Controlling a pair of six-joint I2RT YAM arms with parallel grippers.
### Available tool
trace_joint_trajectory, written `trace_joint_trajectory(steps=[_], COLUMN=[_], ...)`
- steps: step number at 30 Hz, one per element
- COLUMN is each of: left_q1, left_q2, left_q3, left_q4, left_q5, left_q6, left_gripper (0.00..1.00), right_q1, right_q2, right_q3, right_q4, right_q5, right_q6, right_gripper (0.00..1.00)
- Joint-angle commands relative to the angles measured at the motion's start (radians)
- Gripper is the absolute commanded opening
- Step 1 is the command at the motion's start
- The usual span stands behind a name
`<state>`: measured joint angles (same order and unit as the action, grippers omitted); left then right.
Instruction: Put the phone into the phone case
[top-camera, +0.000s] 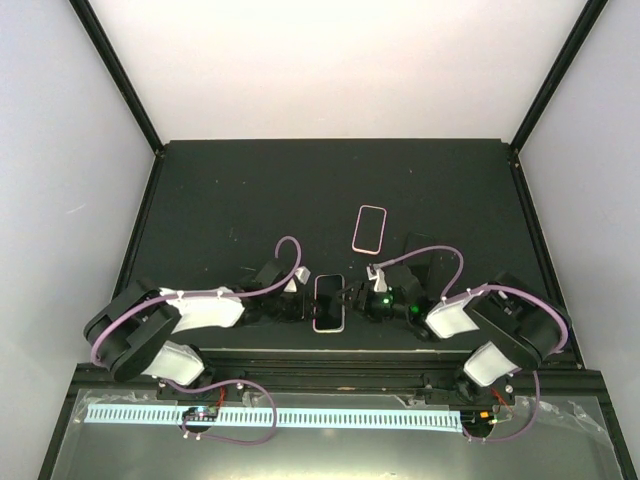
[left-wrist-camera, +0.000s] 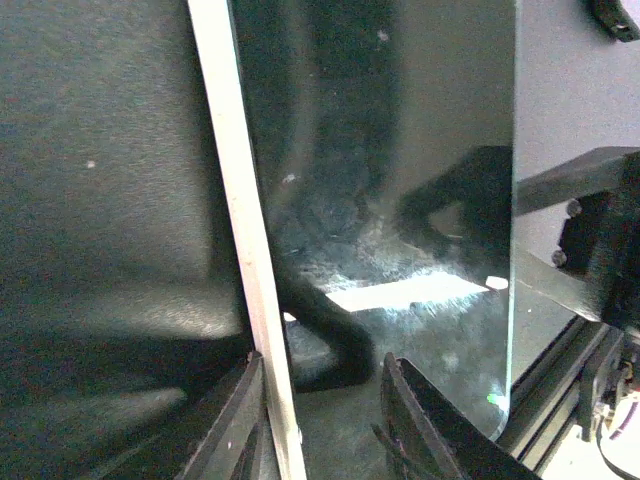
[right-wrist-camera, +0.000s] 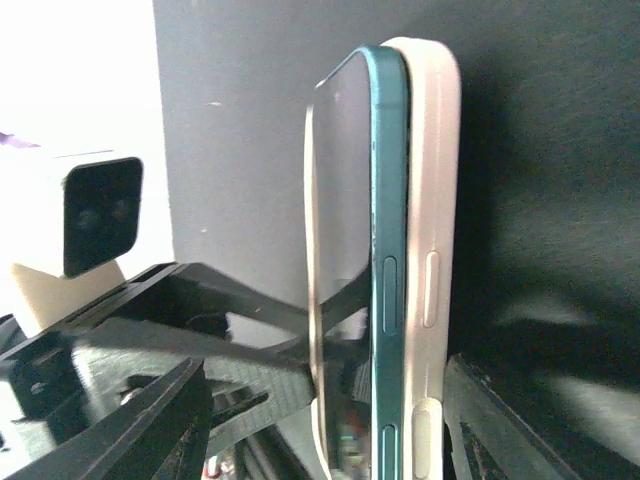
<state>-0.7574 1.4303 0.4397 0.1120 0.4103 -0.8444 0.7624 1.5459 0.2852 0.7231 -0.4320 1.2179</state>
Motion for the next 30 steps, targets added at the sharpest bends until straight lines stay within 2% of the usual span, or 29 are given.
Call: trace_joint_trajectory(steps=[1, 7, 11, 15, 16, 21, 25, 27, 30], left_q1=[-0.002, 0.003, 0.017, 0.02, 0.021, 0.021, 0.021, 0.02, 0.021], left_q2=[-0.033, -0.085, -0.1, -0.097, -0.098, -0.098, -0.089, -0.087, -0.085], left_q3=[0.019, -0.01, -0.031, -0.036, -0.036, -0.036, -0.038, -0.037, -0.035], left_q4=[-0.075, -0.095, -0.073, -0.078, -0.081, -0.089, -0.087, -0.087, -0.093], left_q5=[-0.056, -0.051, -0.034, -0.033, -0.034, -0.034, -0.037, -0.035, -0.038], left_q6=[0.046, 0.056, 0.054, 0.065, 0.068, 0.069, 0.067, 0.066, 0.063], left_gripper=[0.35, 0.4, 0.41, 0.41, 0.41, 0.41, 0.41, 0.41, 0.41], right_q1=[0.024, 0.025, 0.025, 0.025, 0.025, 0.026, 0.026, 0.026, 0.025], right_q2=[0.006, 0.082, 0.121, 0.135, 0.136, 0.143, 0.14, 0.137, 0.124], right_q3=[-0.009, -0.004, 0.021, 0.032, 0.037, 0.041, 0.048, 0.056, 0.06], right_q4=[0.234, 0.377, 0.35, 0.323, 0.276, 0.243, 0.214, 0.188, 0.16], right_q5=[-0.134, -0.17, -0.169, -0.156, -0.139, -0.125, -0.121, -0.12, -0.115], right_q6=[0.061, 0.128, 0.118, 0.1, 0.076, 0.061, 0.048, 0.033, 0.018], right_gripper=[0.64, 0.64, 0.62, 0.49, 0.4, 0.27, 0.13, 0.07, 0.06])
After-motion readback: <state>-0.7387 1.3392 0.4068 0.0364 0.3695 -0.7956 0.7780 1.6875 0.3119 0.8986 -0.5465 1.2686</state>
